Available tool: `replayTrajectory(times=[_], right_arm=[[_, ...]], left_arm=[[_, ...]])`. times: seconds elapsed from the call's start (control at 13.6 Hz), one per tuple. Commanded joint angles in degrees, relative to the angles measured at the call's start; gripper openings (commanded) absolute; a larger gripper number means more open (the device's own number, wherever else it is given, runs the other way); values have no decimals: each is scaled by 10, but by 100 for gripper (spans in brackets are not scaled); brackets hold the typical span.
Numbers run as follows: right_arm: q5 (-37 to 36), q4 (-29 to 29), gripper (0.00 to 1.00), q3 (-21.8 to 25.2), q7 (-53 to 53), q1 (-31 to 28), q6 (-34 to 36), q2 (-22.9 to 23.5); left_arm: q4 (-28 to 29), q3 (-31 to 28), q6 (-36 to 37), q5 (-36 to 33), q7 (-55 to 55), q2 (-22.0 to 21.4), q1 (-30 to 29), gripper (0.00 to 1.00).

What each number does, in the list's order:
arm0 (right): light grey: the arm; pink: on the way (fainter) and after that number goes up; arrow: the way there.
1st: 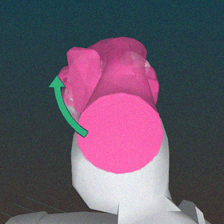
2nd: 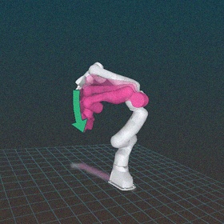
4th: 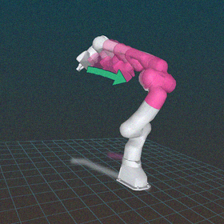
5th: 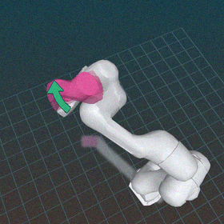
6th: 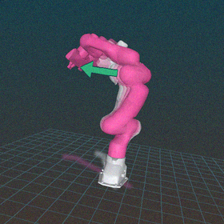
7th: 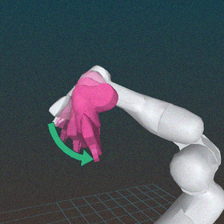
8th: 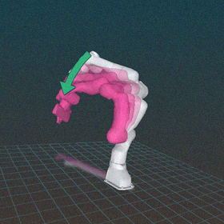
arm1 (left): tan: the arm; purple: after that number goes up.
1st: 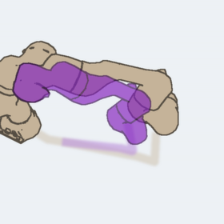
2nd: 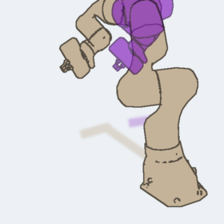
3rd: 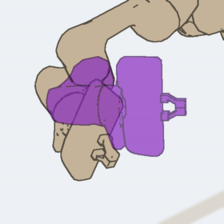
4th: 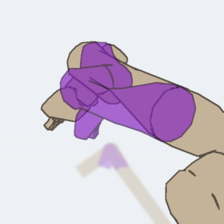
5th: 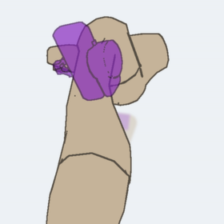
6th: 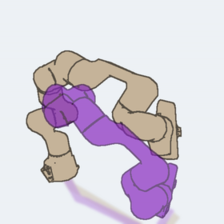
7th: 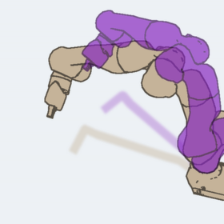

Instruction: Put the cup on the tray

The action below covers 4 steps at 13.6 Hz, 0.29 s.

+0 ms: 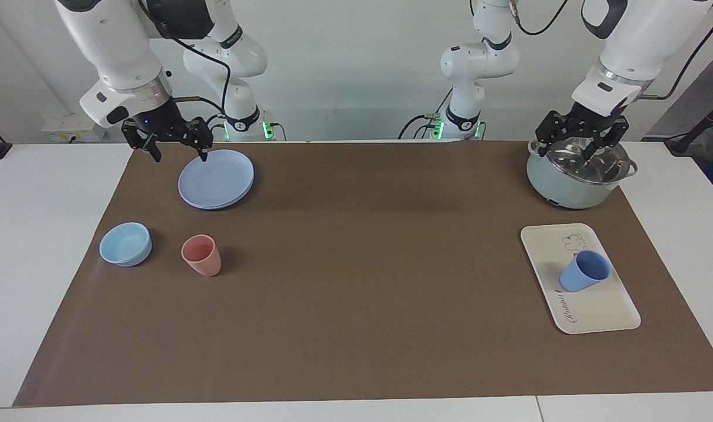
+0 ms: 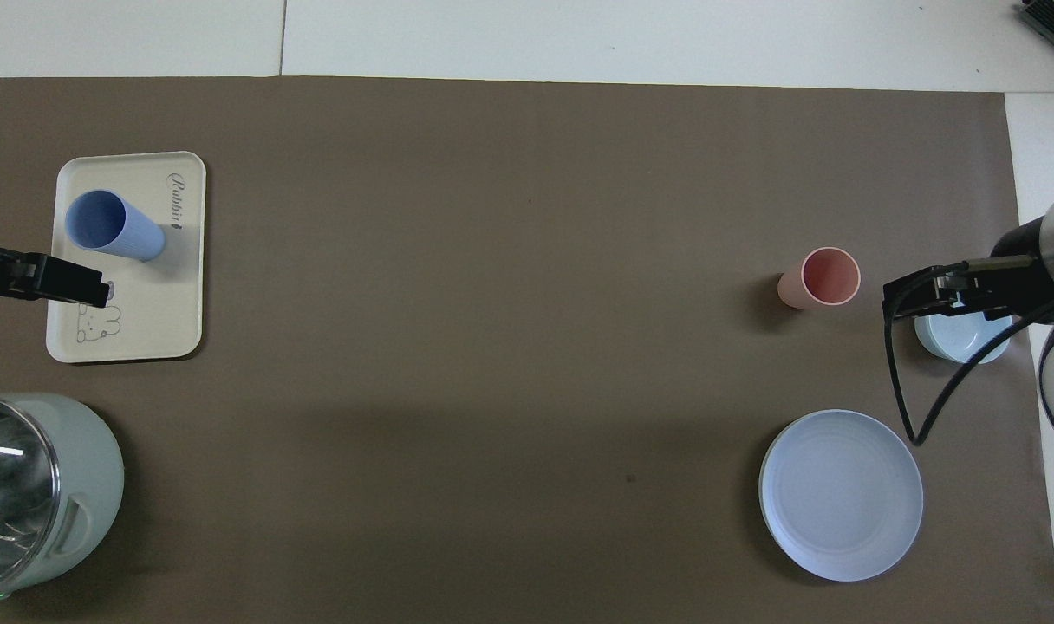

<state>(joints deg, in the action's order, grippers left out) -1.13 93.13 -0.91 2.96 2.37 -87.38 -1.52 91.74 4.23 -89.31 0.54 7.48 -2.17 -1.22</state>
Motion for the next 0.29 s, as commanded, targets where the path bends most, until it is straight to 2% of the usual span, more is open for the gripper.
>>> replayTrajectory(times=[0.0,0.22], right_arm=[[-2,-8,100,-2,-14,-7,13,4],[-2,-6,100,-2,-12,-6,12,3]], left_arm=[[18,3,-11,-1,-5,-14,-4,100],[18,3,-11,-1,-5,-14,-4,100]])
